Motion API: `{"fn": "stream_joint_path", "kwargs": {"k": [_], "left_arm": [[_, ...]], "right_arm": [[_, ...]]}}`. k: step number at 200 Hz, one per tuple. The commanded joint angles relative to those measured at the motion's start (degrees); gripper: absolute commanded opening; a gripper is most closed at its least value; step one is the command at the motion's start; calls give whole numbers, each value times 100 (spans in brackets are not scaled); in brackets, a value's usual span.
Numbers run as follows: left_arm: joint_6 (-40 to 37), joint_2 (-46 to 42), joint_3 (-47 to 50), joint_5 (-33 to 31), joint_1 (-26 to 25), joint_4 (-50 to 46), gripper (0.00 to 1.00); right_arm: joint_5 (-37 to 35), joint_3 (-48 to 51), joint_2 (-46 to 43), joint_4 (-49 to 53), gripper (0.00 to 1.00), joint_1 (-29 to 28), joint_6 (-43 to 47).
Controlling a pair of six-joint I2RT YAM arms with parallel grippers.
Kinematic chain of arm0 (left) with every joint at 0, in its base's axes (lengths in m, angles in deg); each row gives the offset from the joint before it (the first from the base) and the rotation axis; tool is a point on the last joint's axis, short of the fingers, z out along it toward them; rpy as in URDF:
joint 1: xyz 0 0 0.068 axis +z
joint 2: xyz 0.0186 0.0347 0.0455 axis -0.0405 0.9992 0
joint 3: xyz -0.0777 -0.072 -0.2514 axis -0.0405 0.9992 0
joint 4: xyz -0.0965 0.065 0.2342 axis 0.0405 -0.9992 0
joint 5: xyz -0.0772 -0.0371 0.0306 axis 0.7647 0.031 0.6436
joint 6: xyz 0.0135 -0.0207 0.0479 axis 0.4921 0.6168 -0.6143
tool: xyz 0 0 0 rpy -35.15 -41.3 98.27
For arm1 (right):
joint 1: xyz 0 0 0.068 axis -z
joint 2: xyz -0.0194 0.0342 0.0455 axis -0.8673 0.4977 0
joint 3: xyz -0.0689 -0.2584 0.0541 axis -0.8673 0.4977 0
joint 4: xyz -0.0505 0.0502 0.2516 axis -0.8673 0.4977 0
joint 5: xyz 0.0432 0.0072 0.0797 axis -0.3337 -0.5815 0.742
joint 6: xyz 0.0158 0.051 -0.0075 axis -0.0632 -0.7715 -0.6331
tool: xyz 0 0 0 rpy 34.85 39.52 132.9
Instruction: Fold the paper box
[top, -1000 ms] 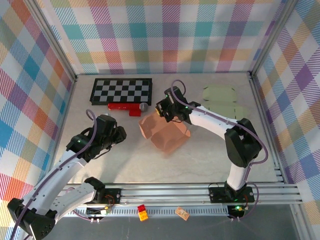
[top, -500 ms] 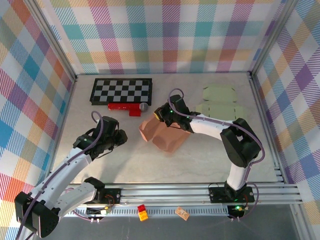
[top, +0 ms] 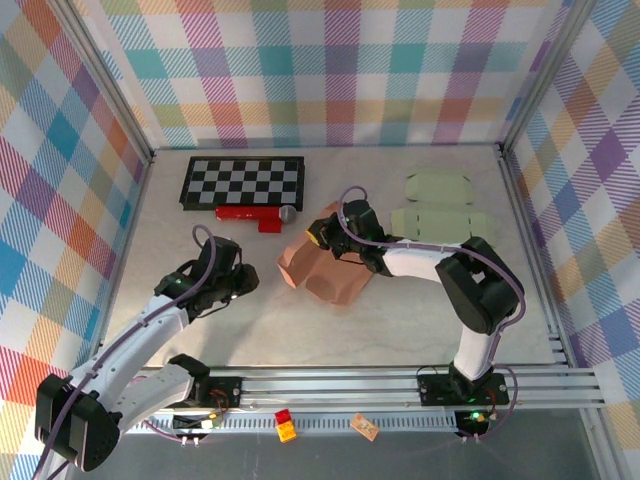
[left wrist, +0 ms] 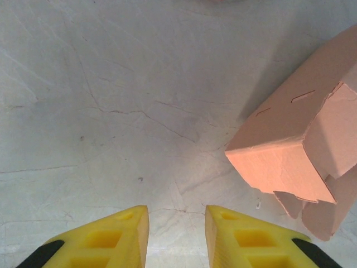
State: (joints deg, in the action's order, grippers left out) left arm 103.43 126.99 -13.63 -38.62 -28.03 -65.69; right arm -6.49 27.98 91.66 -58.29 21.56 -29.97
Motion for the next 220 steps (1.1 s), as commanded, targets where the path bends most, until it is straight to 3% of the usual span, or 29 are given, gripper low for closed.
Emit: {"fn": "stream_joint_path", "kwargs": {"k": [1,68,148,220], "left_arm": [[-243,59,137,175,67,245,32],[-717,514,544,651,42,1407,32],[-1212,1110,778,735,-327,2606,40],[-1742,1474,895,800,-570,3290,41]], "right_arm": [[262,85,101,-519,0,35,243],[537,467,356,-1383,0,176,155],[714,554,593,-2106,0,220,-53],[718,560,511,-2080,0,223,-128]]}}
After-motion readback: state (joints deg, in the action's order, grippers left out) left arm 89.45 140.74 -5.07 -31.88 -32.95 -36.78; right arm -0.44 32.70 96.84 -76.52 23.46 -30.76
